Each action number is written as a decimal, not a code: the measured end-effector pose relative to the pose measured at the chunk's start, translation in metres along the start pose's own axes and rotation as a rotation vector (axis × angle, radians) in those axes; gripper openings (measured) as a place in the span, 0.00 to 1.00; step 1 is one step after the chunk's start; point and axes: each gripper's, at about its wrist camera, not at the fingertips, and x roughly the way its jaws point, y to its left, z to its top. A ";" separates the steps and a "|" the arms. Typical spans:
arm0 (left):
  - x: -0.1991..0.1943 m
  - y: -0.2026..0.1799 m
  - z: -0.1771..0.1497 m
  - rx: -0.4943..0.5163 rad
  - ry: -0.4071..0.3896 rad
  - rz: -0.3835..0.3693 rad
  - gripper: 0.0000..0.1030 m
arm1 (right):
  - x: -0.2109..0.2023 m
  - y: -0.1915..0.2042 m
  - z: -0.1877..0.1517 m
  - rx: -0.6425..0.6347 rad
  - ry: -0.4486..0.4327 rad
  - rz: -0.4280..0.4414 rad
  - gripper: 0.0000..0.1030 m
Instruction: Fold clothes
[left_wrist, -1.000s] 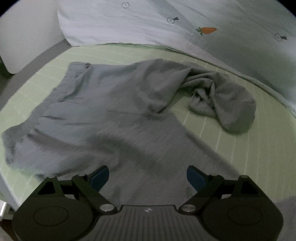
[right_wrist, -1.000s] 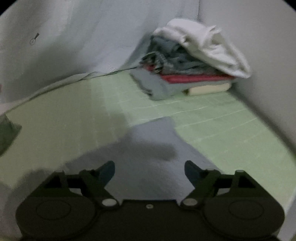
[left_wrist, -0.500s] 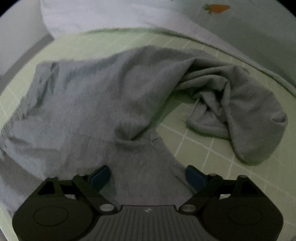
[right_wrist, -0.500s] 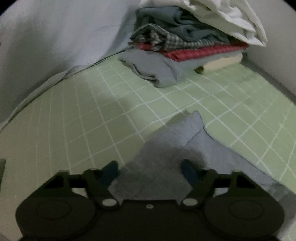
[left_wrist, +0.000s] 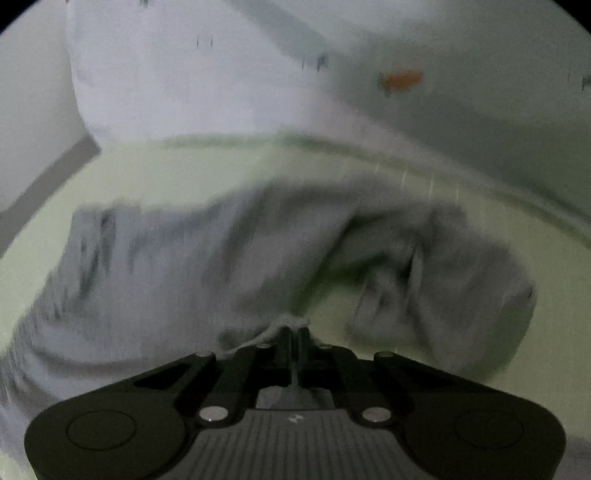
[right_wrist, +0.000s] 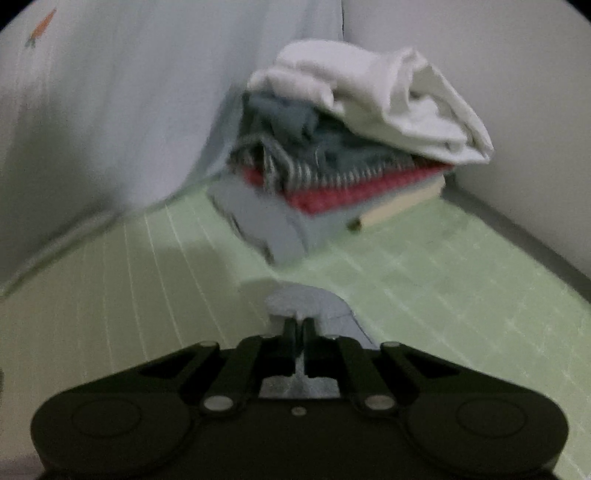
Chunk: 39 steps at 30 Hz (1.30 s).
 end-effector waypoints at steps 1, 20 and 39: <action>-0.002 -0.002 0.011 0.006 -0.036 -0.002 0.02 | 0.001 0.002 0.007 0.007 -0.016 0.011 0.03; -0.012 0.004 -0.010 0.033 -0.020 -0.037 0.70 | 0.015 -0.001 -0.027 -0.057 0.084 -0.091 0.67; -0.075 0.092 -0.097 -0.276 0.110 0.000 0.73 | 0.010 -0.044 -0.042 -0.026 0.001 -0.108 0.01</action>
